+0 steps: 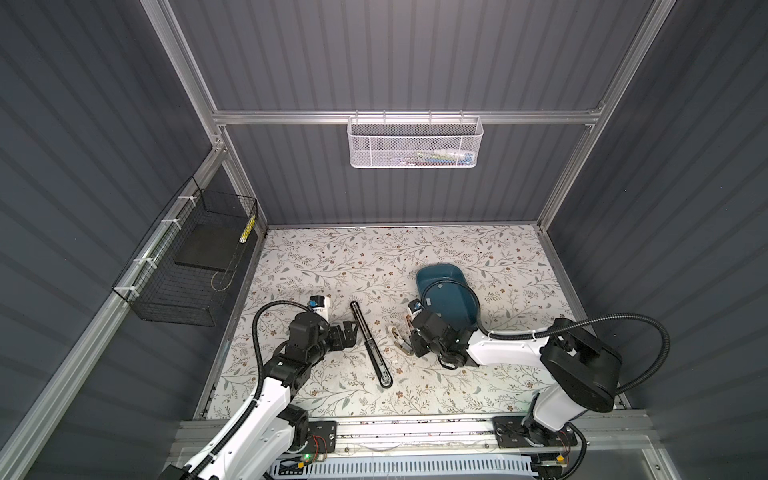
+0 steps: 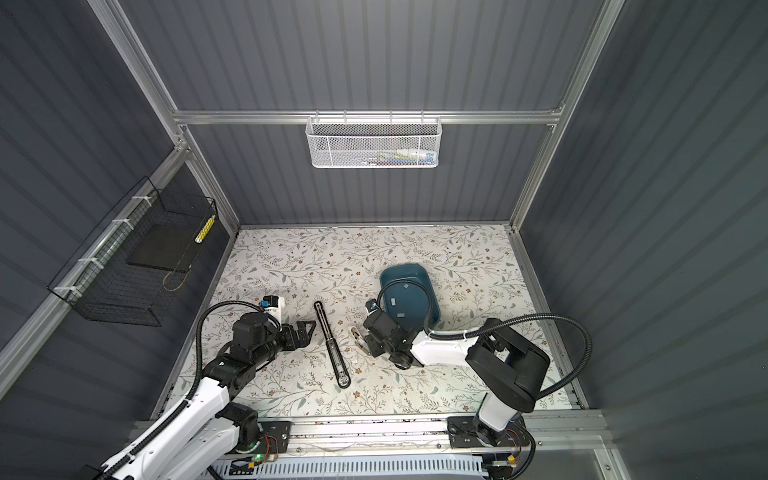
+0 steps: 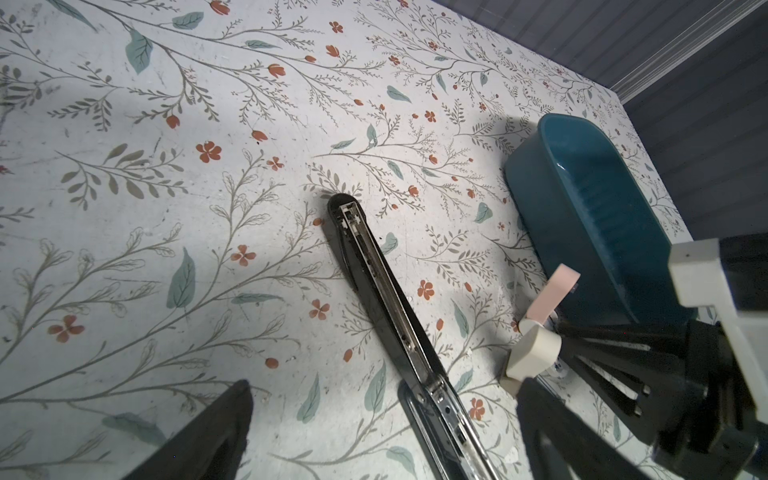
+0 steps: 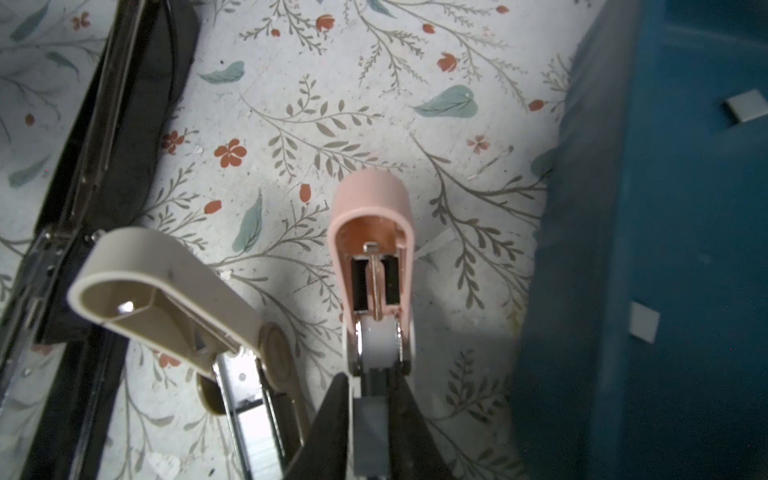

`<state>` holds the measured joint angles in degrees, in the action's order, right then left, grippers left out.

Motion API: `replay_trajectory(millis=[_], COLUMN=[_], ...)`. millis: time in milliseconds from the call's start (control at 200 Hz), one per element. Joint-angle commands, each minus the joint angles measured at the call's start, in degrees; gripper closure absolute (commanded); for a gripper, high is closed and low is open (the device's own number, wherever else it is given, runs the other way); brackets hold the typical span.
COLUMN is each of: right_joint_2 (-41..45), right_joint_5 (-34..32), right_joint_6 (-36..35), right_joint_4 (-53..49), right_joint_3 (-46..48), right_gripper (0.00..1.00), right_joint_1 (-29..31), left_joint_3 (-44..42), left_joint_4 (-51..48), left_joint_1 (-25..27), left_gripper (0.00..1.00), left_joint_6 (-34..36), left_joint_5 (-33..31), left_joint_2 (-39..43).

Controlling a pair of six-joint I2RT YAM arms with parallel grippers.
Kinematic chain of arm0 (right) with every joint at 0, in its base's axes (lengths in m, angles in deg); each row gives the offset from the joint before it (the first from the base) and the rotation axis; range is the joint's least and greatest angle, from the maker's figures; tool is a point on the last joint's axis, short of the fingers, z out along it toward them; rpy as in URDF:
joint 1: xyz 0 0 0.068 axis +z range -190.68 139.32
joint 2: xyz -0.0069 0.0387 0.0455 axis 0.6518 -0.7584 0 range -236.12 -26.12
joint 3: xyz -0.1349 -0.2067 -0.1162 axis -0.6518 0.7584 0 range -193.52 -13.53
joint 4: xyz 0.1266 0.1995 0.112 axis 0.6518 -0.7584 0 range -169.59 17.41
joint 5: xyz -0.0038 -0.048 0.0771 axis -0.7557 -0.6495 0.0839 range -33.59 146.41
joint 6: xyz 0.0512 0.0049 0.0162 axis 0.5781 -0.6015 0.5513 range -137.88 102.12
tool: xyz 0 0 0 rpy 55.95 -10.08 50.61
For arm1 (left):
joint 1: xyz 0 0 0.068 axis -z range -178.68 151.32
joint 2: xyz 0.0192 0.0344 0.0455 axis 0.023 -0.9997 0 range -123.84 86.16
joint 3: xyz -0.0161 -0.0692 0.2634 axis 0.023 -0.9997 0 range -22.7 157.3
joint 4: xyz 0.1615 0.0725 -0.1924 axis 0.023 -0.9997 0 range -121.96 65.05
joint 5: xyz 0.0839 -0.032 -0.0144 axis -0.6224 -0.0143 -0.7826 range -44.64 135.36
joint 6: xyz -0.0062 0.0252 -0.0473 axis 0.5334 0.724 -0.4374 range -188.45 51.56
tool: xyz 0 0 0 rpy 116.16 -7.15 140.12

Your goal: Load the staples into the stapler

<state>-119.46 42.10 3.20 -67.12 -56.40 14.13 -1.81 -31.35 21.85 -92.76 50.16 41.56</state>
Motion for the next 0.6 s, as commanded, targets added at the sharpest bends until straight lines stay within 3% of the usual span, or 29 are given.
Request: replay_trajectory(millis=[0,595], right_joint_2=[0.1,1.1], right_joint_5=[-1.6,-2.4], right_joint_6=[0.0,-4.4], right_joint_4=[-1.4,1.7], right_joint_3=[-1.4,-1.0], right_gripper=[0.86,0.9], right_joint_1=[0.3,0.3], left_joint_3=[0.2,0.2], left_joint_4=[0.5,0.5], left_joint_1=[-0.1,-0.1], left_gripper=[0.01,0.01], left_joint_6=[-0.6,-0.6], left_joint_5=[1.1,1.1], left_joint_2=[0.6,0.5])
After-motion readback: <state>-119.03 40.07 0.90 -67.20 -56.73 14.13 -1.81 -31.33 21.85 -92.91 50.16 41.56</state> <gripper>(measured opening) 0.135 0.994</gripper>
